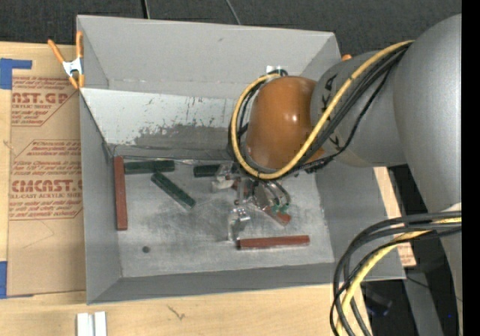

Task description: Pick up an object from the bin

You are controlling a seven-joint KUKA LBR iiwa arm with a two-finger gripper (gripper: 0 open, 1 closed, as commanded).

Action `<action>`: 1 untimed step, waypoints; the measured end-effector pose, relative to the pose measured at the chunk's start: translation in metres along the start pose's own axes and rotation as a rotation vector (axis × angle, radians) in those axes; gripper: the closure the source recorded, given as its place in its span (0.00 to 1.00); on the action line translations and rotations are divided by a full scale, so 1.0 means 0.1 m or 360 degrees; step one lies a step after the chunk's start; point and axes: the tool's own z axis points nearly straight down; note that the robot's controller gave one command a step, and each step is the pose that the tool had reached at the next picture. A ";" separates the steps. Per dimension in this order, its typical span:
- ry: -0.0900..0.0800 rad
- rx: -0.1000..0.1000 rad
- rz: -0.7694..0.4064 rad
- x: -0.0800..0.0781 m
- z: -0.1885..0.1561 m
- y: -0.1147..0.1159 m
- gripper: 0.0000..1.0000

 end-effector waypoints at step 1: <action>-0.0009 0.0004 0.0112 0.08 -0.14 -0.12 0.00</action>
Offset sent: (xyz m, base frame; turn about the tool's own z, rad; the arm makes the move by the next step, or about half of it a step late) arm -0.0244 -0.0833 0.0013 -0.1548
